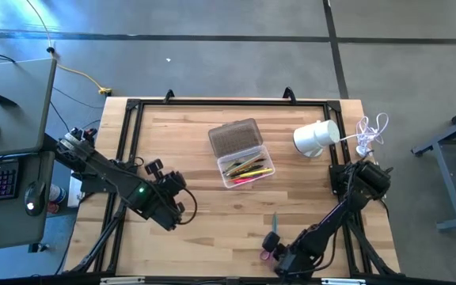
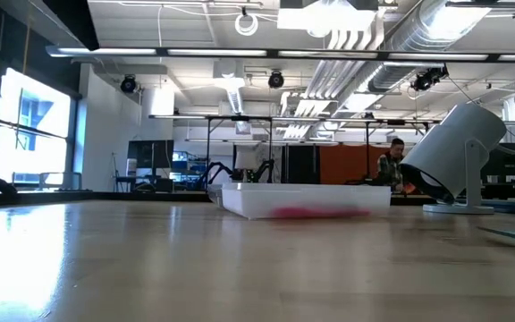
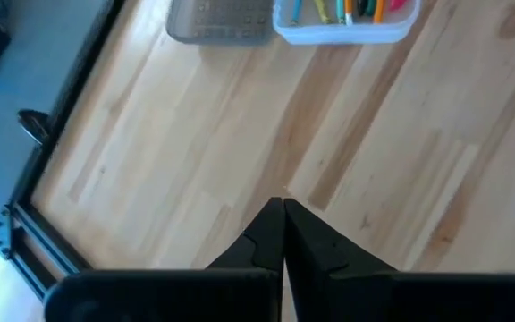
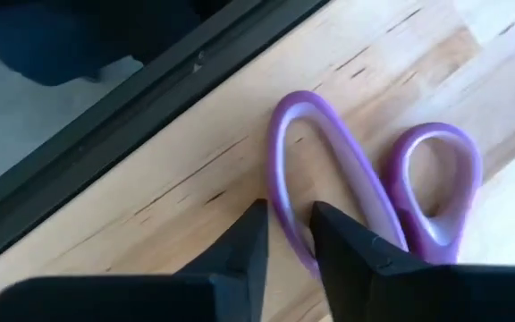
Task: Pick & place school supplies into a supply box
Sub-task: Put the violet scissors into the gray supply box
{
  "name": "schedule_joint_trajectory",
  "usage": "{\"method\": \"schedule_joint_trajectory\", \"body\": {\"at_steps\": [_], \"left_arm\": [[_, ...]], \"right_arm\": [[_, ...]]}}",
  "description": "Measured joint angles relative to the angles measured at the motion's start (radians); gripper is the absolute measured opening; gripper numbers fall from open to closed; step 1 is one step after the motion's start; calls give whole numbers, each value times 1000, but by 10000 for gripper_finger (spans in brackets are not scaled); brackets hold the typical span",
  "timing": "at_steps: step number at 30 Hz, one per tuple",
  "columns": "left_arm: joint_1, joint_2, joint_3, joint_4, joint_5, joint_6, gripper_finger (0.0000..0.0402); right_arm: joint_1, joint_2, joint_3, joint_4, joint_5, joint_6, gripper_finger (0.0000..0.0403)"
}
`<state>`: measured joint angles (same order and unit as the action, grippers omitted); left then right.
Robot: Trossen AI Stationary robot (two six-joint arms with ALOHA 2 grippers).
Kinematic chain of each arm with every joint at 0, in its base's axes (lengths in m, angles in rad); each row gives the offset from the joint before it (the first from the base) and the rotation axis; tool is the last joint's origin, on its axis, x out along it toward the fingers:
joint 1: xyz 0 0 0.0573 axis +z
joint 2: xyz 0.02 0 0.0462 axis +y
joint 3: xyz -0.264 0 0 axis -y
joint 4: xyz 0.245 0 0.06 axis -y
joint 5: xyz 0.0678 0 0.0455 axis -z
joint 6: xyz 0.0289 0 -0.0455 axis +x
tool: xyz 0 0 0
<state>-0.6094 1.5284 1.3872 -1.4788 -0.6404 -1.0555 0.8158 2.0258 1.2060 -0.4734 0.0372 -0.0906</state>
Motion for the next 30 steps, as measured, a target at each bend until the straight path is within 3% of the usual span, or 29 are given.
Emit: {"method": "schedule_joint_trajectory", "body": {"at_steps": [6, 9, 14, 19, 21, 24, 30], "left_arm": [[0, 0, 0, 21, 19, 0, 45], [0, 0, 0, 22, -16, 0, 46], [0, 0, 0, 22, -87, 1, 46], [0, 0, 0, 24, -121, 1, 46], [0, 0, 0, 24, -121, 1, 46], [0, 0, 0, 26, -121, 2, 46], [0, 0, 0, 47, -129, 2, 46]], "right_arm": [[-8, -26, 15, -31, 122, 0, 8], [-26, -66, 20, -46, 222, 12, 14], [-75, -182, 36, -60, 479, -30, 4], [-210, -238, 32, -78, 639, -129, 2], [-289, -248, 35, -66, 640, -205, 3], [-404, -240, 33, -25, 550, -272, 1], [-597, -232, 33, -7, 386, -224, 1]]}}
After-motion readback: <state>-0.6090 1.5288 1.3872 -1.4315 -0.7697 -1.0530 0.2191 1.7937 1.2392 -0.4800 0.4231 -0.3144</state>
